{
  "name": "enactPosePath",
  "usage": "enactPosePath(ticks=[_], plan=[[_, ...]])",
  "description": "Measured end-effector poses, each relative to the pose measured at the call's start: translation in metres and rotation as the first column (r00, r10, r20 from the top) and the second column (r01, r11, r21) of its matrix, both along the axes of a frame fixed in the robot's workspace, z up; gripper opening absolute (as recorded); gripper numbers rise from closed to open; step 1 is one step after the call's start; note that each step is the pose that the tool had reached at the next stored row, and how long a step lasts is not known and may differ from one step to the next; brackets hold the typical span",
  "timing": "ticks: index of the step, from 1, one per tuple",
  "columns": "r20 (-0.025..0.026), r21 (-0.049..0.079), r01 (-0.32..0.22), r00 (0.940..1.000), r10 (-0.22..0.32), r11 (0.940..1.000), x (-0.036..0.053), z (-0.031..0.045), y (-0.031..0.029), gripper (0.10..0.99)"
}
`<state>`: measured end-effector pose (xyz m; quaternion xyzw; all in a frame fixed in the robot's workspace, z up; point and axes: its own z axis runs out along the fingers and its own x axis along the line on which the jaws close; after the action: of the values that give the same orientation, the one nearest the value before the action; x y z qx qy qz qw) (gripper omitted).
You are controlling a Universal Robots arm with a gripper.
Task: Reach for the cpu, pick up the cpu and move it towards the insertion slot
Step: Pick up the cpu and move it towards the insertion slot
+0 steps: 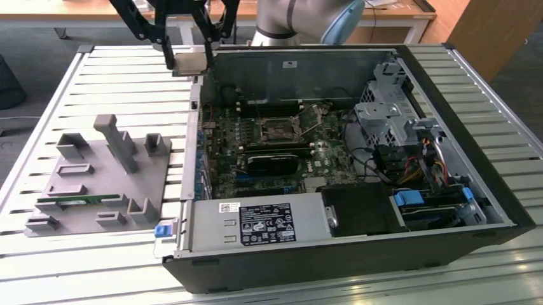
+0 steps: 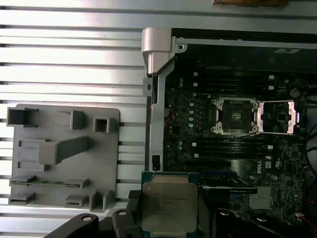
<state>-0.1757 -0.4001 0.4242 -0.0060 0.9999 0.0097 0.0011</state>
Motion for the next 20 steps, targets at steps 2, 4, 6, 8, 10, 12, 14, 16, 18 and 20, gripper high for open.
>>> enactPosePath(ticks=[2, 4, 6, 8, 10, 12, 14, 16, 18, 20], plan=[[0.0, 0.0, 0.0, 1.0, 0.0, 1.0, 0.0054, 0.0, 0.0002, 0.541], [0.0, 0.0, 0.0, 1.0, 0.0, 1.0, 0.0106, 0.0, 0.0003, 0.541], [-0.0001, 0.0, 0.0, 1.0, 0.0, 1.0, 0.0156, 0.0, 0.0005, 0.541], [0.0, 0.0, 0.0, 1.0, 0.0, 1.0, 0.0207, -0.0001, 0.0006, 0.541], [0.0, 0.0, 0.0, 1.0, 0.0, 1.0, 0.0258, -0.0002, 0.0008, 0.541], [0.0, 0.0, 0.0, 1.0, 0.0, 1.0, 0.0311, -0.0001, 0.0011, 0.541], [0.0, 0.0, 0.0, 1.0, 0.0, 1.0, 0.0364, -0.0001, 0.0013, 0.541], [0.0, 0.0, 0.0, 1.0, 0.0, 1.0, 0.0418, -0.0002, 0.0017, 0.541], [-0.0001, 0.0, 0.0, 1.0, 0.0, 1.0, 0.0469, -0.0002, 0.0022, 0.541], [0.0, 0.0, 0.0, 1.0, 0.0, 1.0, 0.0519, -0.0003, 0.0031, 0.541]])
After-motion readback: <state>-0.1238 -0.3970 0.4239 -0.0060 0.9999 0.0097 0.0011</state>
